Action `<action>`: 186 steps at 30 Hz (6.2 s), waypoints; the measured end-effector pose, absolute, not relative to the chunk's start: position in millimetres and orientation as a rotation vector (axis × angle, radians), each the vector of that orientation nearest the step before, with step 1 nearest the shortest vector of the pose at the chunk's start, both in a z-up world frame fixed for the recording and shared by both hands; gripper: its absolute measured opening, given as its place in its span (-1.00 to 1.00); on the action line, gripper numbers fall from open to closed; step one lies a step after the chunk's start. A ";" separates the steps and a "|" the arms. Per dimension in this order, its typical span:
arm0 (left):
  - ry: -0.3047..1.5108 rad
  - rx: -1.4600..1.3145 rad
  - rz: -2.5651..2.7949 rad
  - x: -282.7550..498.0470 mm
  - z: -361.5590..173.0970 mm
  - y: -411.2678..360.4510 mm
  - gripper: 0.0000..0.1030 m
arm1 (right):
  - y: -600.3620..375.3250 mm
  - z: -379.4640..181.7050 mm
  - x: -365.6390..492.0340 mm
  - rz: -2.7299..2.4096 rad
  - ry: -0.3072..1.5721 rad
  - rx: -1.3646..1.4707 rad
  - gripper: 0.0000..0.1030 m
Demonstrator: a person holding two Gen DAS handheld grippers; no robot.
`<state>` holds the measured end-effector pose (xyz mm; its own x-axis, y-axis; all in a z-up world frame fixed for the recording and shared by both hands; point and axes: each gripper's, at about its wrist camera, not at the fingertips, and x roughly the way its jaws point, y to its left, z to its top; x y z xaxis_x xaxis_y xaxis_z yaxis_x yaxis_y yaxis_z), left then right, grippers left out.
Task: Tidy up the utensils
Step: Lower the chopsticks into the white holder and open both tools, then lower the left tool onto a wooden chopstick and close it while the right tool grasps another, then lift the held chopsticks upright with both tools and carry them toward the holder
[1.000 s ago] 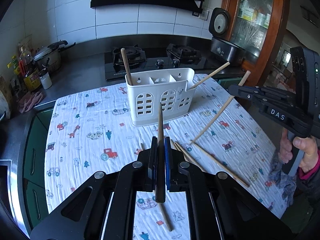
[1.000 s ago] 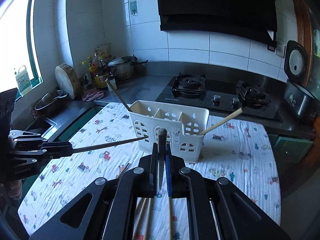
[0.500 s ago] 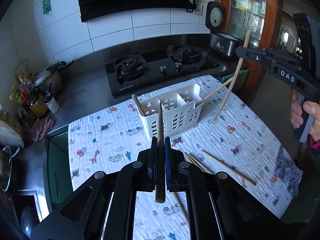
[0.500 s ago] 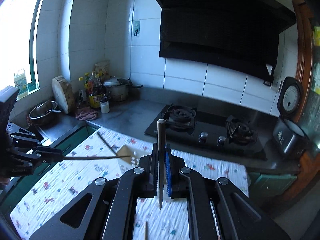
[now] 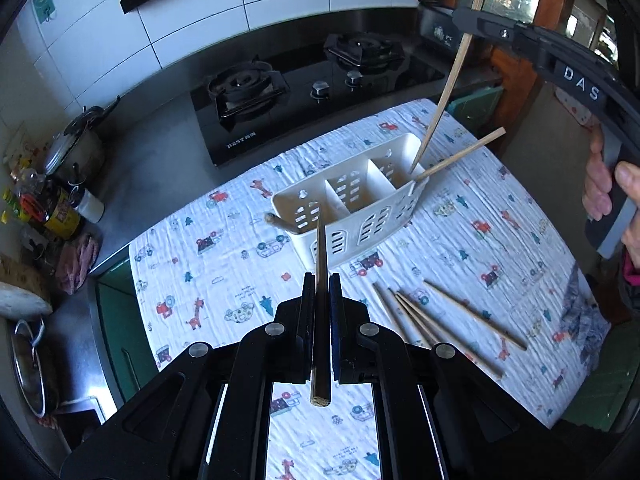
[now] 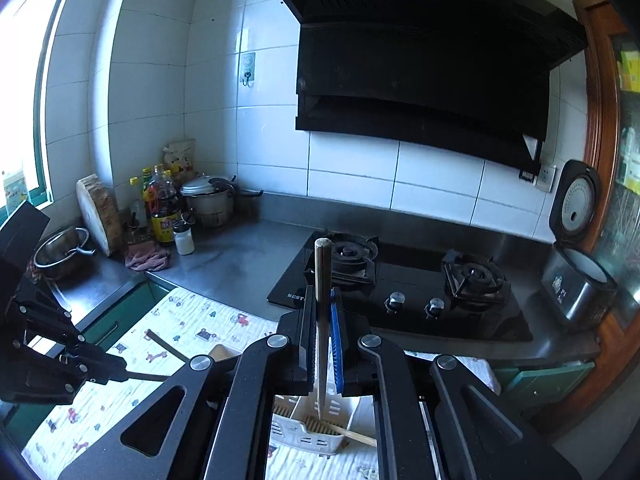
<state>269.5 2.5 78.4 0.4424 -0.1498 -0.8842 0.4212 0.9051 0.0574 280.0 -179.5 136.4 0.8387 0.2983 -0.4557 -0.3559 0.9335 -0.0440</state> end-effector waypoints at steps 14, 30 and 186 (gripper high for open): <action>1.104 0.213 -0.356 305.2 66.2 -5.7 -0.88 | -175.9 85.0 305.8 0.340 0.588 -0.105 -0.85; 0.961 0.081 -0.349 285.8 95.8 9.0 -0.32 | -202.2 101.4 258.4 0.325 0.504 -0.101 -0.03; 0.754 -0.003 -0.260 129.9 -6.3 12.5 -0.90 | -228.1 6.9 121.1 0.409 0.669 -0.109 -0.86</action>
